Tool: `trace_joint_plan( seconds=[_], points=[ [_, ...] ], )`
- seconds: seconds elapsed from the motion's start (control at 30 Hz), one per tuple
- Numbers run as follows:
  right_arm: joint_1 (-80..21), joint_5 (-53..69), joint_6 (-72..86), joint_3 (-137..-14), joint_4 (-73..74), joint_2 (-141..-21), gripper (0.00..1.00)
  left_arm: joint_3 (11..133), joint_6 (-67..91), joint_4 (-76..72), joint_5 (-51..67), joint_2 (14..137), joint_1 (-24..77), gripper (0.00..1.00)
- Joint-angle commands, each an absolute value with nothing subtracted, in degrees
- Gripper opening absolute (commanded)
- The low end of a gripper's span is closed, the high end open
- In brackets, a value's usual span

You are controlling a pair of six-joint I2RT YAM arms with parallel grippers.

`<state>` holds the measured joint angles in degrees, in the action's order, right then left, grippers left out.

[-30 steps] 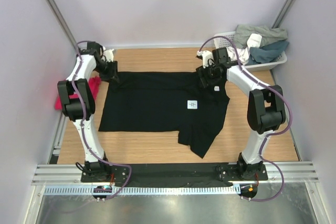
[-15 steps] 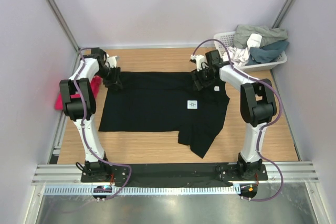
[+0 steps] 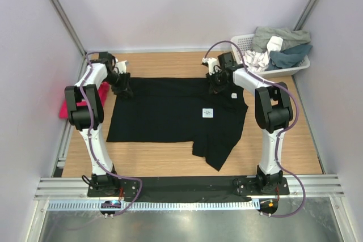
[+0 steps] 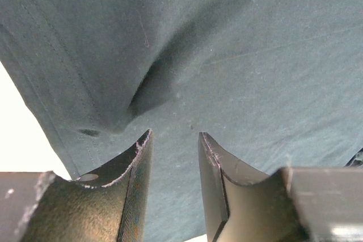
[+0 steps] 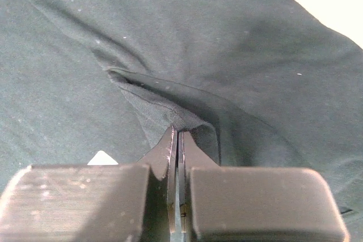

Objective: Fold and stack the t-shirts
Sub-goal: Fold the tshirt

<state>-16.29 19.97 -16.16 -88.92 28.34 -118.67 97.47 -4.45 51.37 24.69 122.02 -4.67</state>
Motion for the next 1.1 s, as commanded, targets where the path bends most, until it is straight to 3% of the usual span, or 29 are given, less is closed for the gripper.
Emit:
trace_joint_plan(
  seconds=[0.0, 0.27, 0.3, 0.33, 0.4, 0.6, 0.77, 1.07],
  points=[
    [-18.97, 19.42, -16.0, -90.18, 28.04, -114.88, 0.01, 97.47, -3.78, 49.05, 25.58, 120.06, -4.83, 0.38],
    [-26.19, 20.22, -10.65, -85.0, 28.39, -109.16, 0.02, 96.6, -3.25, 46.94, 25.93, 119.45, -5.1, 0.38],
    [-26.71, 19.87, -10.2, -84.73, 28.21, -108.81, 0.07, 96.42, -3.25, 46.59, 25.93, 119.36, -5.1, 0.38],
    [-27.07, 19.43, -10.02, -84.29, 27.95, -108.29, 0.27, 96.33, -3.25, 46.58, 26.01, 119.18, -5.27, 0.38],
    [-27.25, 17.06, -10.37, -84.11, 27.69, -107.76, 0.44, 96.24, -3.25, 46.58, 26.02, 119.18, -5.19, 0.38],
    [-21.81, 10.11, -7.66, -84.29, 25.67, -103.45, 0.47, 97.2, -3.34, 46.67, 25.75, 118.92, -5.27, 0.38],
    [-11.8, 13.88, -0.88, -83.85, 24.7, -103.8, 0.47, 99.05, -1.5, 47.46, 26.02, 121.1, -5.36, 0.38],
    [-7.47, 18.89, -0.09, -83.76, 21.8, -111.34, 0.46, 112.13, -2.81, 52.38, 29.08, 128.75, -5.1, 0.38]
  ],
)
